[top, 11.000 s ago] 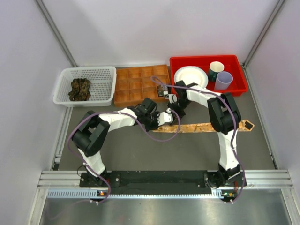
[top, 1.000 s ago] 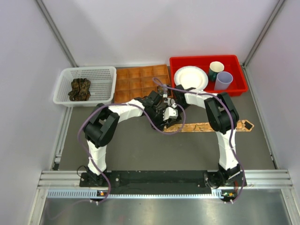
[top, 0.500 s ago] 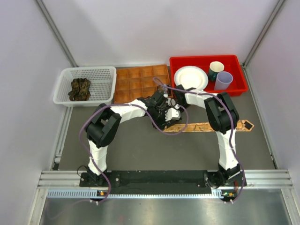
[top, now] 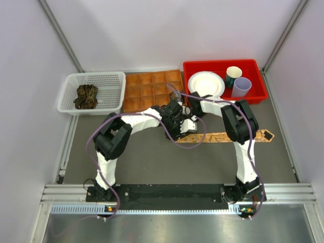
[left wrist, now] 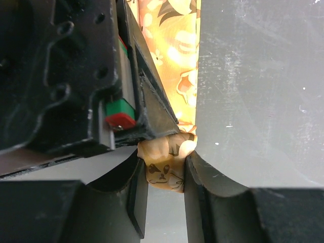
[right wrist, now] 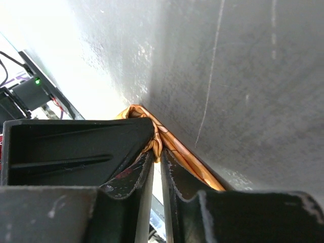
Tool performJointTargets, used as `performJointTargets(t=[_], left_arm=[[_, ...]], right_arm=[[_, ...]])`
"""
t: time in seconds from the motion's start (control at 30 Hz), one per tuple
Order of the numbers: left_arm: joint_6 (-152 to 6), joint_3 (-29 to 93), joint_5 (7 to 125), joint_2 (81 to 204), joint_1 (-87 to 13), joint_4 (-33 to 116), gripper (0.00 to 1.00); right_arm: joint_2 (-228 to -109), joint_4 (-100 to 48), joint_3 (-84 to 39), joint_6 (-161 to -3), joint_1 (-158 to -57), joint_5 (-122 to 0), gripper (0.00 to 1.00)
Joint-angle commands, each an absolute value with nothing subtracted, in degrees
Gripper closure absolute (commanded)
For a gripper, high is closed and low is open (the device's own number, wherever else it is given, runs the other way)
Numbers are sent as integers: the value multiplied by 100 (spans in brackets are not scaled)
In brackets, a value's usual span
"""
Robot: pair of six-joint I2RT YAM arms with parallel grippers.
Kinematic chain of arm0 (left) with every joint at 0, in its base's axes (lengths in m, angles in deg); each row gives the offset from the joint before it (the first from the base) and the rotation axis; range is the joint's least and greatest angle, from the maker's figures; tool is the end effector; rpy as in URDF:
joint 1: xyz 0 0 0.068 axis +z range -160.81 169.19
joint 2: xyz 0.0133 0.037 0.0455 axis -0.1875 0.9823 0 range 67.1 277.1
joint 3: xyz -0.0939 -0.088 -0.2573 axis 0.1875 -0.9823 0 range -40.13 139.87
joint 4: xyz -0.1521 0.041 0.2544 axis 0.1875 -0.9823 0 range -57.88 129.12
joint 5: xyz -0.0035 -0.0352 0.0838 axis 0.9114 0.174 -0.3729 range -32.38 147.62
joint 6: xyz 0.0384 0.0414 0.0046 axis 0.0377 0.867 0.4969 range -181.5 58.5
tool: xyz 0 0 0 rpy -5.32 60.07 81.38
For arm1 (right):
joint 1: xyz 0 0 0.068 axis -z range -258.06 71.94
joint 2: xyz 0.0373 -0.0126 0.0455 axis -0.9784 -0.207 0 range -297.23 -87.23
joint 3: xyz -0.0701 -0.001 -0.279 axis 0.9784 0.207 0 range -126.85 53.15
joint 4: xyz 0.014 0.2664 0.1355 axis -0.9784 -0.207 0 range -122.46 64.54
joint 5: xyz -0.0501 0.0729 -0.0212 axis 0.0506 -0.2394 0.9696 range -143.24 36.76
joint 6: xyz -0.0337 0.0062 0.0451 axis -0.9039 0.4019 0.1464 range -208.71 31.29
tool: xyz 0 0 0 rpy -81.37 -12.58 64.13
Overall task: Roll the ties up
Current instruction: Roll the tie at the center of the board.
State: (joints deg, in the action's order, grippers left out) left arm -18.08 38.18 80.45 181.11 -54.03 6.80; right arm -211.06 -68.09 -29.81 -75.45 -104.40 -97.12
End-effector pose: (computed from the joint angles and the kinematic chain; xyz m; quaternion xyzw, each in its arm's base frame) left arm 0.3111 -0.3137 0.1486 0.6876 0.6742 -0.1939 0.1872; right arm 0.3838 0.2207 0.1026 0.1266 -0.9176 -0.3688 0.0770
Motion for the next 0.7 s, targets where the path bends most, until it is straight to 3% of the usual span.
performJointTargets(t=[0.0, 0.5, 0.67], left_arm=[[-1685, 3485, 7564, 18654, -5537, 9, 77], [-1676, 3449, 7371, 18724, -5581, -35, 78], [-1667, 3449, 7362, 18733, -5581, -17, 78]], right_arm=[[-20975, -6597, -3149, -7474, -10407, -9613, 83], [-20351, -6784, -2859, -7702, -10135, -10685, 80], [-20193, -6492, -2745, -7588, -10126, -10808, 72]])
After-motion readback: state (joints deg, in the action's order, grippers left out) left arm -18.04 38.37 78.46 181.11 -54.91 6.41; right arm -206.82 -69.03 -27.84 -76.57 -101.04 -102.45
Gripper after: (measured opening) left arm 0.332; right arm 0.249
